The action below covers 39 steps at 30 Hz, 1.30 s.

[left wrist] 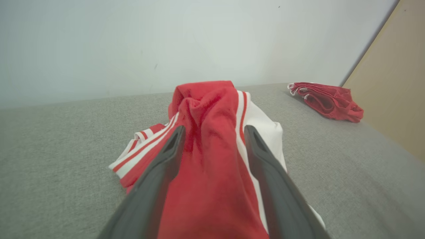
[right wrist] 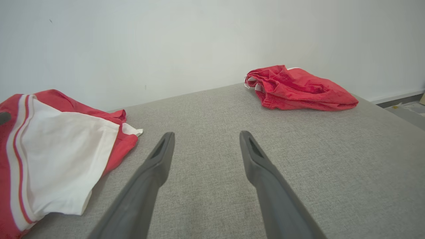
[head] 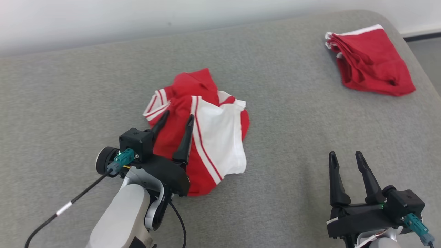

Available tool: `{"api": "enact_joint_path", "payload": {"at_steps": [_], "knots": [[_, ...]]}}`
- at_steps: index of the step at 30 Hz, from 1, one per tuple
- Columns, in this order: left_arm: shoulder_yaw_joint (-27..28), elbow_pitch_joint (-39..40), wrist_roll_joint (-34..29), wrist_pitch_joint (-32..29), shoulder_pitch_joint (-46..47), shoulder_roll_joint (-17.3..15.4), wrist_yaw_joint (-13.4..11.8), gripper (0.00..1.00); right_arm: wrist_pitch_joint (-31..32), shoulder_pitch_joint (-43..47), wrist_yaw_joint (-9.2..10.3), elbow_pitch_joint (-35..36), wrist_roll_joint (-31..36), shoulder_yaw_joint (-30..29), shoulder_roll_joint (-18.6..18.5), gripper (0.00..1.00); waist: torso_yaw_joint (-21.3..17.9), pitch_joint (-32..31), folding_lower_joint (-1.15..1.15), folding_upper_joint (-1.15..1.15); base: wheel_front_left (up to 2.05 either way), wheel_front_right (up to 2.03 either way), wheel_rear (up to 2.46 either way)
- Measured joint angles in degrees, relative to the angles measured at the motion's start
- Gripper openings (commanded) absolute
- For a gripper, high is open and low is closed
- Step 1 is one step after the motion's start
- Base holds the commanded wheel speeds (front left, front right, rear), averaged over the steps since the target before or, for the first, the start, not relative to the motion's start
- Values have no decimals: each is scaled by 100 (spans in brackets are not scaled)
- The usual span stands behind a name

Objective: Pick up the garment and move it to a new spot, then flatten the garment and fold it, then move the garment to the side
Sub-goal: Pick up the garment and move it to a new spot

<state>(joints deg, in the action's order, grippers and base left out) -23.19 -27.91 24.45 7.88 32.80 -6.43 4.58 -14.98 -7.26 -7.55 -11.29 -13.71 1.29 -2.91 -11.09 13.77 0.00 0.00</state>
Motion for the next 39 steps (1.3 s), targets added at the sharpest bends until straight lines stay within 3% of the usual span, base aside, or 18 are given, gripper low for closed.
{"api": "enact_joint_path", "payload": {"at_steps": [7,27,39], "knots": [[60,186,-65,476,-21,-88,-14,100,-1,86,0,26,116,-62,1,100,306,-273,0,0,0,0,0],[1083,1562,-78,715,-1909,-1094,-182,100,-1,524,0,151,188,-86,-74,100,1233,-1062,0,0,0,0,0],[2014,2249,-355,715,-3228,-632,-304,100,-1,714,0,113,108,-7,-112,100,1297,-1245,0,0,0,0,0]]}}
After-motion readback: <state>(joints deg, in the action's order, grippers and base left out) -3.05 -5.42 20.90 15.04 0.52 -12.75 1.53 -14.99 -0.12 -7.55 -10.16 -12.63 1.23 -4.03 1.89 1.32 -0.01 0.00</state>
